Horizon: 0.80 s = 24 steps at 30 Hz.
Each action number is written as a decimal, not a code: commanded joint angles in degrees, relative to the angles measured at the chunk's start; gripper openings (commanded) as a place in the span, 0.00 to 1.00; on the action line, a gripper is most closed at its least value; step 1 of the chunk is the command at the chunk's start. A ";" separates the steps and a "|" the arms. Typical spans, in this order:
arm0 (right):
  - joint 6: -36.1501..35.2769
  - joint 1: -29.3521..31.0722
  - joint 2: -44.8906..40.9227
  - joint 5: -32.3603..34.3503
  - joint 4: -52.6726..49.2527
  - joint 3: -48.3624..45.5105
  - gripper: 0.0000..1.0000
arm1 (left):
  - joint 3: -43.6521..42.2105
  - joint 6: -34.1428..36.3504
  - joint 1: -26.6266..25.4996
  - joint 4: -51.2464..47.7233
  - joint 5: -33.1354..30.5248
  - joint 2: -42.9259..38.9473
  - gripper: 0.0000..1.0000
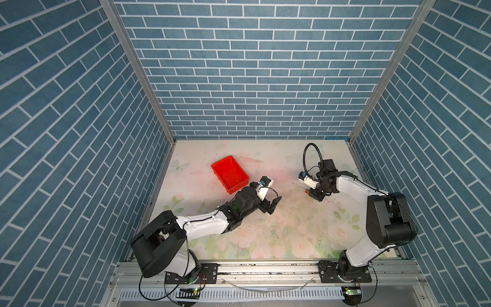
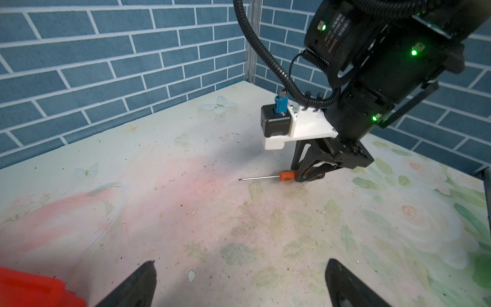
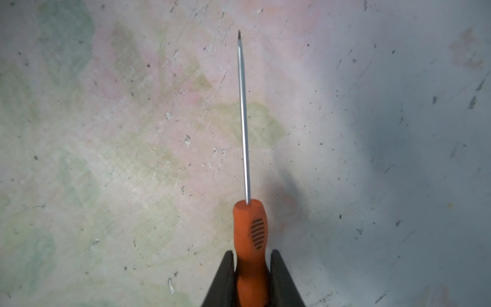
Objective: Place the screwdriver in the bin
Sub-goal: 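Close the right gripper on the orange handle and lift the screwdriver, then bring the screwdriver toward the left gripper and grasp the handle with the left gripper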
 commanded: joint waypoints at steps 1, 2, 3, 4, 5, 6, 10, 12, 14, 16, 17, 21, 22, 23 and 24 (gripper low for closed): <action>0.67 -0.36 -1.22 -0.94 1.12 -2.06 0.06 | 1.14 -4.26 0.55 4.81 0.77 1.47 1.00; 0.84 -0.36 -0.85 -1.13 1.13 -1.98 0.06 | 1.23 -4.86 0.65 5.37 0.99 1.77 1.00; 0.87 -0.46 -0.34 -1.21 0.92 -1.82 0.06 | 1.30 -5.44 0.73 5.91 1.21 2.00 1.00; 0.87 -0.48 0.24 -1.06 0.62 -1.64 0.06 | 1.45 -5.81 0.82 6.34 1.31 2.27 1.00; 0.89 -0.41 0.43 -0.98 0.56 -1.52 0.06 | 1.50 -6.22 0.82 6.64 1.31 2.31 1.00; 1.17 -0.41 0.33 -1.11 0.89 -1.60 0.06 | 1.69 -6.81 0.91 6.76 1.31 2.55 1.00; 3.92 -0.72 -2.62 -4.38 4.11 -2.42 0.06 | 3.10 -13.36 1.16 6.96 -1.20 4.71 1.00; 6.50 -1.07 -4.63 -7.44 6.11 -2.86 0.06 | 5.27 -18.49 1.26 7.60 -1.59 6.62 1.00; 9.26 -1.46 -7.11 -10.82 8.68 -3.86 0.06 | 6.51 -22.79 1.26 9.67 -1.04 8.49 1.00; 12.63 -1.84 -9.78 -14.05 12.02 -5.08 0.06 | 7.65 -25.80 1.27 12.26 -0.09 10.35 1.00; 13.96 -1.93 -10.73 -15.48 13.26 -5.59 0.06 | 8.31 -26.58 1.26 13.07 0.35 11.08 1.00; 18.64 -2.03 -13.90 -20.12 17.05 -6.77 0.06 | 12.13 -29.22 1.26 15.37 2.98 14.78 1.00; 19.87 -2.09 -14.59 -21.50 17.89 -7.00 0.06 | 13.07 -30.07 1.26 16.39 3.74 16.08 1.00; 20.73 -2.14 -15.15 -22.74 18.75 -7.28 0.06 | 13.93 -30.61 1.31 17.50 4.43 17.13 1.00; 21.95 -2.15 -15.65 -24.13 19.74 -7.55 0.05 | 14.94 -31.09 1.26 18.58 5.08 18.41 1.00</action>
